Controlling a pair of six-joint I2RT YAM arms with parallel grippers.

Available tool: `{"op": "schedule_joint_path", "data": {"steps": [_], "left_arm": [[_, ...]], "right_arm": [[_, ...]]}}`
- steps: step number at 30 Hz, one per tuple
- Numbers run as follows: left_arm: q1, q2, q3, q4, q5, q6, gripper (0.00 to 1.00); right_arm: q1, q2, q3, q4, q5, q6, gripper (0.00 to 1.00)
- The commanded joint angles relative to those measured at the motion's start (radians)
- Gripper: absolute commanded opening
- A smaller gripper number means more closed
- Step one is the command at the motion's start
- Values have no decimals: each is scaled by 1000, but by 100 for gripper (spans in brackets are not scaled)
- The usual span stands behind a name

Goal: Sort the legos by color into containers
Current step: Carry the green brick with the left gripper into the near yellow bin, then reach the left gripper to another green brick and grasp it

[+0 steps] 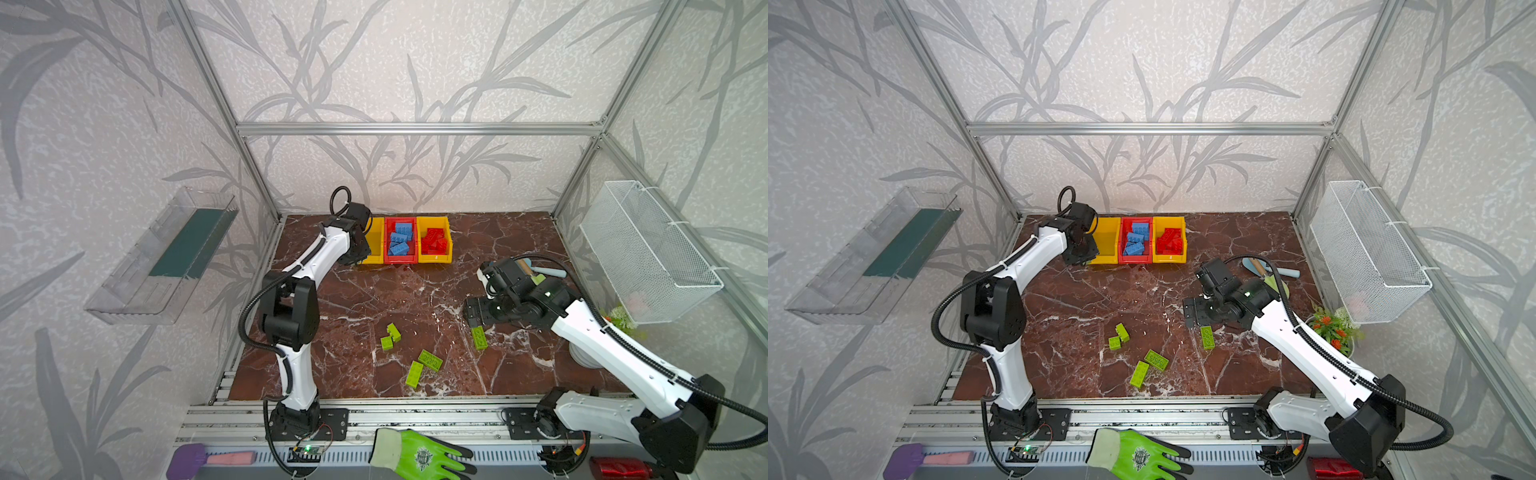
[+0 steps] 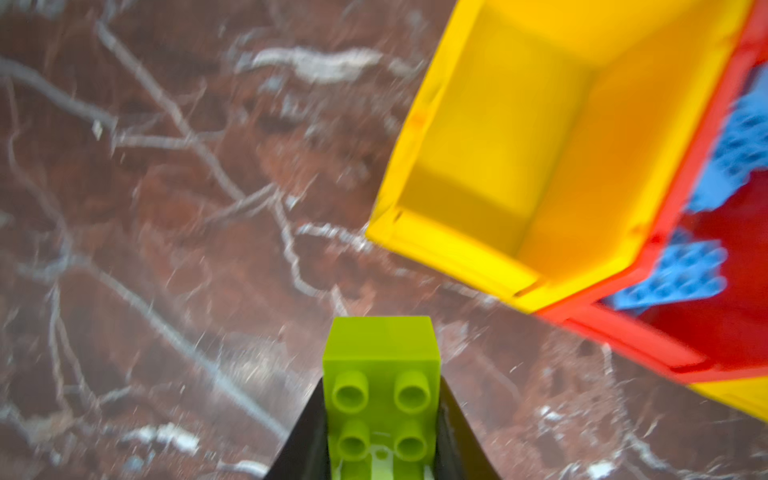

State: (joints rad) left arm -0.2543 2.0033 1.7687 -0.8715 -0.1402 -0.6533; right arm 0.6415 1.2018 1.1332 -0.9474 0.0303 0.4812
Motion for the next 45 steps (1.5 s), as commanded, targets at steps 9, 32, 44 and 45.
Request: {"op": "schedule_joint_path", "data": {"steps": [9,32,44,45], "left_arm": [[24,458,679,-261,53,-2,55],[-125,-175,-223,-36,64,-228,68],[-492,-459,-601,-52,-85,-562,68],[-513,-464,-614,-53,-97,-583,69]], "right_arm": [[-65,53,94,-49,35,-34,100],[-102,-126,-83,-40,-78,-62,100],[-99,-373,-249,-83,-159,-58,100],[-96,-384,-248,-83,-163,-61,100]]}}
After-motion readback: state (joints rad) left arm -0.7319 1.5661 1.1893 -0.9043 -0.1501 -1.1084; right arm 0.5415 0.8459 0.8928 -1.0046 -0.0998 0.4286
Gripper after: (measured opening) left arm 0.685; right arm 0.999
